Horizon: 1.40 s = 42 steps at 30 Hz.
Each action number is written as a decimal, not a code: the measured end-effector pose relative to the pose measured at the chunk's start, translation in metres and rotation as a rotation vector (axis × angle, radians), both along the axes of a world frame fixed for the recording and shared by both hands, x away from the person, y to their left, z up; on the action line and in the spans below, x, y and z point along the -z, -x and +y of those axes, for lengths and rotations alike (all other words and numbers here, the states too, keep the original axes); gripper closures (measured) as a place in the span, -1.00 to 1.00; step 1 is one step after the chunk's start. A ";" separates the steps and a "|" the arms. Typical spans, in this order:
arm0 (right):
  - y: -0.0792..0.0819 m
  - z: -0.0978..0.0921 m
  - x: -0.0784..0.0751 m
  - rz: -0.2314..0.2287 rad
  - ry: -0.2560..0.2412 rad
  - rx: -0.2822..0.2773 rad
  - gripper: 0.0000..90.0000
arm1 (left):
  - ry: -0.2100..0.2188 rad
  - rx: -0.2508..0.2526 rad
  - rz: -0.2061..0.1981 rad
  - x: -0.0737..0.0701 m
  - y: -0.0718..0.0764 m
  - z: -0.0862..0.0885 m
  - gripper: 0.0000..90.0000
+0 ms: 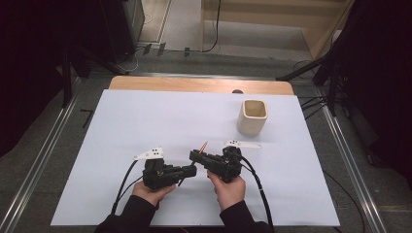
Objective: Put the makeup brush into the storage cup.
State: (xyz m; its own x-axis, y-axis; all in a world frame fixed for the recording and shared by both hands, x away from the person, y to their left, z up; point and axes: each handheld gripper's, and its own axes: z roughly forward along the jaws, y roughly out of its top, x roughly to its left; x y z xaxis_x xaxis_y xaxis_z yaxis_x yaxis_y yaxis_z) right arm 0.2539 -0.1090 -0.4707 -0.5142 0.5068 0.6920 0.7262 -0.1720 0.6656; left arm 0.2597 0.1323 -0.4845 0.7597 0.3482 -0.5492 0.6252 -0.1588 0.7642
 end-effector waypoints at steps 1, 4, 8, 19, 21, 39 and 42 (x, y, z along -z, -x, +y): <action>0.000 0.000 0.000 0.007 -0.003 -0.005 0.72 | -0.002 0.002 0.003 0.000 0.000 0.000 0.86; -0.001 -0.001 0.000 0.016 -0.013 -0.013 0.75 | -0.003 0.007 0.003 0.000 0.000 0.000 0.86; -0.002 -0.001 0.000 0.019 -0.043 -0.031 0.82 | -0.007 0.023 0.012 -0.001 -0.002 0.000 0.72; -0.004 0.001 -0.001 0.040 -0.049 -0.073 0.85 | -0.063 0.077 0.040 -0.008 -0.008 -0.001 -0.02; -0.005 0.000 -0.002 0.042 -0.037 -0.079 0.85 | -0.059 0.081 0.048 -0.009 -0.009 0.001 -0.07; -0.016 -0.006 -0.007 0.051 0.042 -0.146 0.85 | -0.104 0.134 0.050 -0.017 -0.016 0.008 -0.18; -0.019 -0.006 -0.008 0.045 0.055 -0.188 0.85 | -0.112 0.161 0.054 -0.019 -0.018 0.008 -0.18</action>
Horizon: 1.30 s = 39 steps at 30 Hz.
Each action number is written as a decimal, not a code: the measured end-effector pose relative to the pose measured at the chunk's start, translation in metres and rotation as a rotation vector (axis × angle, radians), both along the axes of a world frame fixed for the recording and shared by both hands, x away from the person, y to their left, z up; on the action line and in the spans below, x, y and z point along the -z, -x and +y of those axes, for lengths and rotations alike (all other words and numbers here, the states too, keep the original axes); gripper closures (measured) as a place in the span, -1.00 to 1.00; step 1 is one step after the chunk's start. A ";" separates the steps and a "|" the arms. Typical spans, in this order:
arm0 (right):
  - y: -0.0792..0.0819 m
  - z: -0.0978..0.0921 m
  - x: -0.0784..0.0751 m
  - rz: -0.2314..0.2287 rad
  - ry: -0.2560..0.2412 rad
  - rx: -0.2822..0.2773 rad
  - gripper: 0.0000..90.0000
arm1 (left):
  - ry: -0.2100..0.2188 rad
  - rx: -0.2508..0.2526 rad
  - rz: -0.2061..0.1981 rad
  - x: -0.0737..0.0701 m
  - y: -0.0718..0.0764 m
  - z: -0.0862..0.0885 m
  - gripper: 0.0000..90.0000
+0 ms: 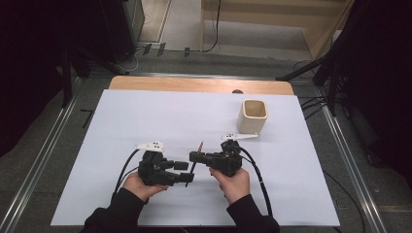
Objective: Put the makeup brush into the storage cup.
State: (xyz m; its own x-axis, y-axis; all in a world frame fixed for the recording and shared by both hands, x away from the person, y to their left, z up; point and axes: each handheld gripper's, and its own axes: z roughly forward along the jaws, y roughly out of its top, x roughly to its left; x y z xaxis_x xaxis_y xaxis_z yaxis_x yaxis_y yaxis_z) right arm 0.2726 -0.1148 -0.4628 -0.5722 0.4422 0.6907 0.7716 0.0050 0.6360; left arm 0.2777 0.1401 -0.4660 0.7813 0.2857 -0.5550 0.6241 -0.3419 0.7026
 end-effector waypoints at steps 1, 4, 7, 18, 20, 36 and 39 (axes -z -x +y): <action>-0.001 0.000 0.000 -0.003 0.007 -0.013 0.85 | -0.008 0.012 0.002 0.000 -0.001 0.000 -0.18; -0.003 0.001 -0.001 -0.009 0.007 -0.050 0.85 | -0.022 0.031 -0.003 -0.001 -0.002 0.000 -0.18; -0.005 0.002 -0.002 -0.012 0.022 -0.084 0.85 | -0.023 0.050 0.002 -0.002 -0.005 0.001 -0.19; -0.010 0.003 -0.002 -0.031 0.057 -0.211 0.85 | -0.047 0.131 0.034 0.002 -0.011 -0.005 -0.05; -0.010 0.003 -0.002 -0.034 0.056 -0.223 0.85 | -0.050 0.139 0.038 0.003 -0.011 -0.006 -0.02; -0.009 -0.002 -0.001 -0.053 0.056 -0.268 0.85 | -0.043 0.189 0.036 0.006 -0.007 -0.014 0.44; -0.009 -0.001 0.000 -0.052 0.056 -0.268 0.85 | -0.042 0.181 0.030 0.006 -0.006 -0.015 0.54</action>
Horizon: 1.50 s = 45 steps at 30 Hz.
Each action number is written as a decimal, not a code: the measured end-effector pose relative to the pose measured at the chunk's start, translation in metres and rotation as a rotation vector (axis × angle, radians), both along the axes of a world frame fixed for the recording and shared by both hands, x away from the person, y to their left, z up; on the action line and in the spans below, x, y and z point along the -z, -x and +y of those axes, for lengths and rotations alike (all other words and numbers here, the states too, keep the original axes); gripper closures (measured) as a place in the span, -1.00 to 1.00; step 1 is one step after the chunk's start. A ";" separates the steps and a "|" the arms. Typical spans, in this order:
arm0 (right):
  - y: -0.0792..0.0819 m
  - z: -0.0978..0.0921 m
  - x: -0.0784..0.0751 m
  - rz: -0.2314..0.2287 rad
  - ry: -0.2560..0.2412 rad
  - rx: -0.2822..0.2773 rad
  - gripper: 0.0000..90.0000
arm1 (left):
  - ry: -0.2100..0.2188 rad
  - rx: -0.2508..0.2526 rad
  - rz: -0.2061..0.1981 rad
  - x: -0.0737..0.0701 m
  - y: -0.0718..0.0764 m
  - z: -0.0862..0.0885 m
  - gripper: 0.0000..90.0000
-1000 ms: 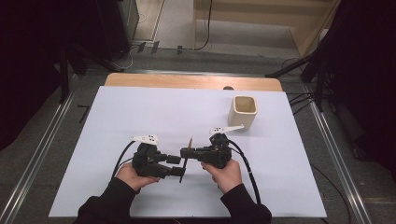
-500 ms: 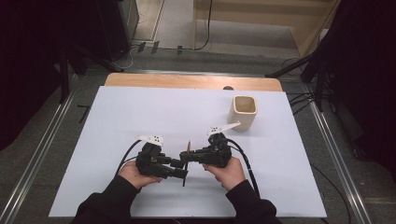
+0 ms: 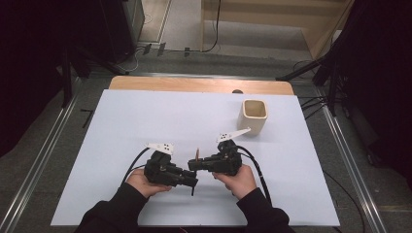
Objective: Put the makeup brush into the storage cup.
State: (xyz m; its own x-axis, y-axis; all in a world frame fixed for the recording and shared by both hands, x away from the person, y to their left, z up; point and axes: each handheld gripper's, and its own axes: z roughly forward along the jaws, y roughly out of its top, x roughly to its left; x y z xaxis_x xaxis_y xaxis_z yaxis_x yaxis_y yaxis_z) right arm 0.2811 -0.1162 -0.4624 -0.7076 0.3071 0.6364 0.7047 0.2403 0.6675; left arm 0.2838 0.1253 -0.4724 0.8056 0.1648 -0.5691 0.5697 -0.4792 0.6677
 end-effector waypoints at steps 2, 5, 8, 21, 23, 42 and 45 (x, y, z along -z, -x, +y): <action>0.000 0.001 0.001 0.005 -0.011 -0.002 0.85 | -0.009 0.003 0.004 0.001 0.000 0.000 0.56; 0.000 0.002 0.001 0.011 -0.007 0.000 0.85 | -0.023 0.008 0.000 0.001 0.000 0.000 0.66; 0.000 0.003 0.002 0.013 -0.010 0.002 0.85 | -0.016 0.003 -0.001 0.000 0.001 0.000 0.74; 0.002 0.002 0.001 0.004 -0.014 0.014 0.77 | -0.016 -0.008 -0.006 -0.002 0.000 0.001 0.88; 0.002 0.002 0.001 -0.001 -0.022 0.020 0.66 | -0.016 -0.012 -0.008 -0.002 0.000 0.002 0.88; 0.012 -0.007 0.002 -0.071 -0.068 0.183 0.09 | 0.011 -0.046 -0.004 -0.001 0.001 0.001 0.87; 0.013 -0.007 0.002 -0.065 -0.076 0.195 0.19 | 0.017 -0.058 0.006 0.000 0.001 0.001 0.87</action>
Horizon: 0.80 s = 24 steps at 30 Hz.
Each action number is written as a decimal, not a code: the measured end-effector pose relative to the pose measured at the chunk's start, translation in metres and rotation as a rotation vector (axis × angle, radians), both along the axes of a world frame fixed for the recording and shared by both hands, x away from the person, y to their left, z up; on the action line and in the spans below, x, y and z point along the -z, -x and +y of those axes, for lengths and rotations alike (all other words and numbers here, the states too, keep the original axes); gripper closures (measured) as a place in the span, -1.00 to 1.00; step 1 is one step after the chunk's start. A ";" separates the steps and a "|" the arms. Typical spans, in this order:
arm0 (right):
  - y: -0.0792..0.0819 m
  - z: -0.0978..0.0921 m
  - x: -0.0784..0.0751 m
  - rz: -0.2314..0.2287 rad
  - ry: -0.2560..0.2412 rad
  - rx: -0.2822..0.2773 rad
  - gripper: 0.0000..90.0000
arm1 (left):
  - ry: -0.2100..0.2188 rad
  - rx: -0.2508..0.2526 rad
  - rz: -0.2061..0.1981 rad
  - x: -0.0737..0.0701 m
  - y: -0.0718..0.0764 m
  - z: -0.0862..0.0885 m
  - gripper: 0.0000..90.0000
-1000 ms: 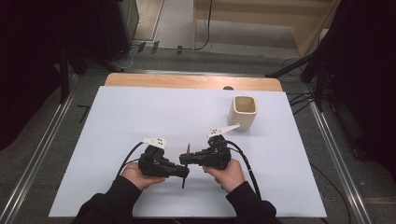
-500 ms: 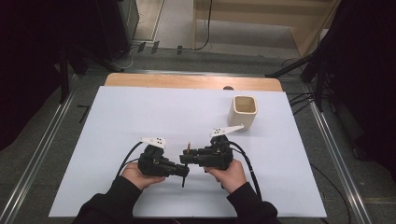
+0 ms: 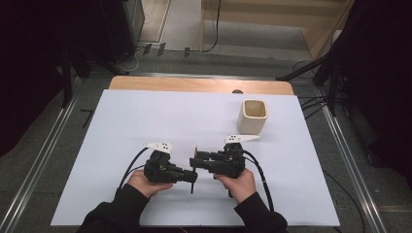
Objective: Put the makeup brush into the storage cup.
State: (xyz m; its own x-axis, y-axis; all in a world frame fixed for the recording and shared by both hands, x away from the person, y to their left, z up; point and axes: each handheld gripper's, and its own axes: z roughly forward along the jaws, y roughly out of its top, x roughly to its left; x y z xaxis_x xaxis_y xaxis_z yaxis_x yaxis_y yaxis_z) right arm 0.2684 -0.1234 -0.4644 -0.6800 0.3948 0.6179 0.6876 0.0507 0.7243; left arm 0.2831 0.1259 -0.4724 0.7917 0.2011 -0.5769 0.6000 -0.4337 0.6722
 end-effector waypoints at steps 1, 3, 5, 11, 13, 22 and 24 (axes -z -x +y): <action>0.000 0.000 0.000 -0.004 0.000 0.002 0.25 | -0.001 -0.003 0.002 0.000 0.000 0.000 0.87; 0.001 0.001 0.001 0.001 -0.017 0.002 0.37 | 0.007 -0.006 0.011 0.001 0.000 0.000 0.87; 0.002 0.000 0.001 0.010 -0.024 0.011 0.47 | 0.014 -0.018 0.014 0.002 0.000 0.000 0.87; 0.002 0.001 0.002 0.026 -0.038 -0.003 0.70 | 0.030 -0.022 0.029 0.003 -0.001 0.000 0.87; 0.001 0.001 0.002 0.030 -0.038 -0.006 0.76 | 0.033 -0.023 0.028 0.003 0.000 0.000 0.87; 0.000 0.001 0.003 0.045 -0.033 -0.015 0.85 | 0.033 -0.021 0.022 0.004 0.000 0.000 0.85; 0.000 0.001 0.003 0.047 -0.033 -0.015 0.85 | 0.028 -0.017 0.010 0.004 0.000 -0.001 0.77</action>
State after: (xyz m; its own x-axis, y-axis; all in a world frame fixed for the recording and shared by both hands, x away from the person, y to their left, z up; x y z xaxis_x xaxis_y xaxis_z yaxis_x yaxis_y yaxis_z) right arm 0.2681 -0.1226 -0.4675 -0.6555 0.3638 0.6618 0.7203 0.0378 0.6927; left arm 0.2829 0.1252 -0.4764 0.7827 0.1982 -0.5900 0.6136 -0.4043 0.6782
